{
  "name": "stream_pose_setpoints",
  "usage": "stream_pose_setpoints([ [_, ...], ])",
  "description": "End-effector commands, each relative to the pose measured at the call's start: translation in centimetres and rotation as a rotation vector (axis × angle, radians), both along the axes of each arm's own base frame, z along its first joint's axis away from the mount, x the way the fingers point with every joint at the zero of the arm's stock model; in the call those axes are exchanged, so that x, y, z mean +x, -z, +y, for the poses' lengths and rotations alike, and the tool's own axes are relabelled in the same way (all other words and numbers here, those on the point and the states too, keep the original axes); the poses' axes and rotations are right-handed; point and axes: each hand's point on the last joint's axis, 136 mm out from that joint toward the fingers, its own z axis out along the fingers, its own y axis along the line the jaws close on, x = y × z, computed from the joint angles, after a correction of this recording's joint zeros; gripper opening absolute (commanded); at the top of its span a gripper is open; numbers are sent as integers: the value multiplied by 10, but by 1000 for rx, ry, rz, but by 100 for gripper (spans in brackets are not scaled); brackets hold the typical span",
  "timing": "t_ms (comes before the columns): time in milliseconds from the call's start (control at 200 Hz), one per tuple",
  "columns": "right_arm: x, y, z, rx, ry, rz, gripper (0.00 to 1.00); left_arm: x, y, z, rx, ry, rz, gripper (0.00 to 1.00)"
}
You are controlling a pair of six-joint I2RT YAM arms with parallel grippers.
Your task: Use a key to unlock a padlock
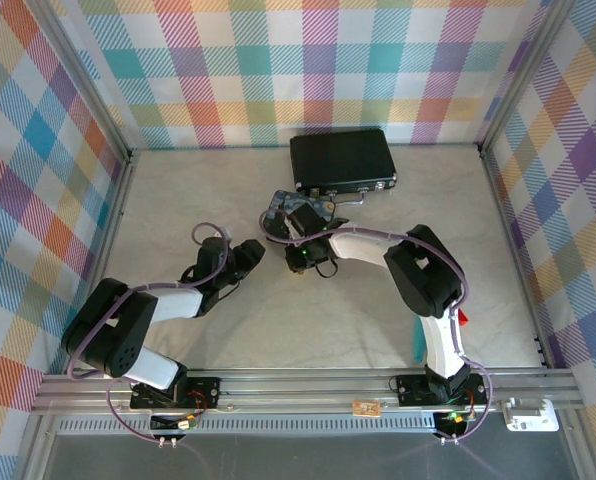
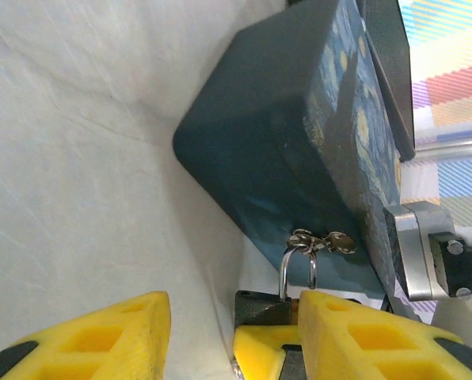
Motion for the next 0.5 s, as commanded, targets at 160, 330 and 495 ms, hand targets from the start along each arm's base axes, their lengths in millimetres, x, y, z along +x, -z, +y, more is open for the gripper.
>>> stream_pose_setpoints([
  [160, -13, -44, 23, 349, -134, 131, 0, 9, 7, -19, -76, 6, -29, 46],
  [330, -18, -45, 19, 417, -214, 166, 0, 15, 3, -42, -239, 38, -81, 45],
  [495, -22, -37, 14, 452, -242, 204, 0, 16, 7, -49, -336, 24, -89, 42],
])
